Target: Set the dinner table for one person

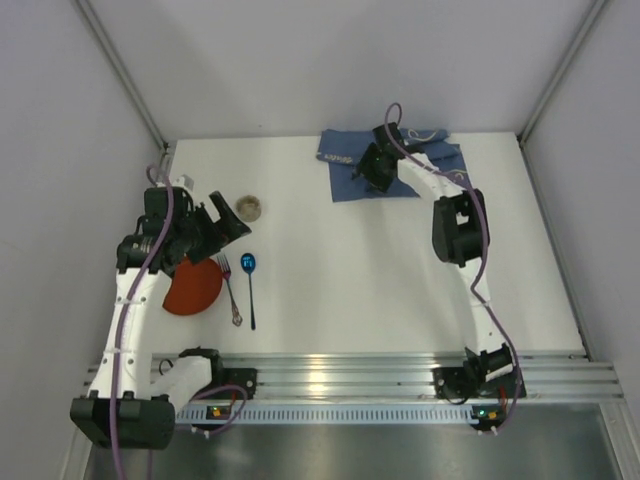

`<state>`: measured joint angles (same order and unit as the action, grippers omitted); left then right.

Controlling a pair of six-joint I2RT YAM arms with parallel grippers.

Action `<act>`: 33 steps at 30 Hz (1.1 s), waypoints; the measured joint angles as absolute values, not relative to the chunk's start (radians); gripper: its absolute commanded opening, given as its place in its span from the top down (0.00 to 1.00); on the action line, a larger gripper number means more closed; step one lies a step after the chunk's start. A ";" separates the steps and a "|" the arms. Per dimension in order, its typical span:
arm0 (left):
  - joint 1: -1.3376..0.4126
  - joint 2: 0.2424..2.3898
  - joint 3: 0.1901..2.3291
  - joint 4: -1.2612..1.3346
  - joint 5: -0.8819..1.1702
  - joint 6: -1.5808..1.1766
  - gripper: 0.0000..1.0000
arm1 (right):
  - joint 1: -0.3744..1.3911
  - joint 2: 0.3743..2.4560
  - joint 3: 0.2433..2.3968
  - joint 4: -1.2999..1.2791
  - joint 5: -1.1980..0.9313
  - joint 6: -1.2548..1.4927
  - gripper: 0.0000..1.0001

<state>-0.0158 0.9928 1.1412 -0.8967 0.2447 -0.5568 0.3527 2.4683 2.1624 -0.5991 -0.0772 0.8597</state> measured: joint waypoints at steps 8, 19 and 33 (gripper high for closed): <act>-0.029 1.116 1.116 -0.850 0.280 -0.551 0.01 | 0.385 2.519 2.227 -0.667 -0.036 0.817 1.00; -0.038 1.092 1.116 -0.844 0.295 -0.552 0.01 | 0.388 2.354 1.942 -0.646 -0.062 0.778 1.00; -0.054 0.916 1.123 -0.883 0.263 -0.603 0.01 | 0.205 1.635 0.994 -0.734 0.022 0.688 1.00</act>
<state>-0.0540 0.9165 1.1229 -0.8833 0.2630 -0.6029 0.2050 1.6348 0.9943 -0.7338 0.0216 0.6880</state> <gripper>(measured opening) 0.987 0.004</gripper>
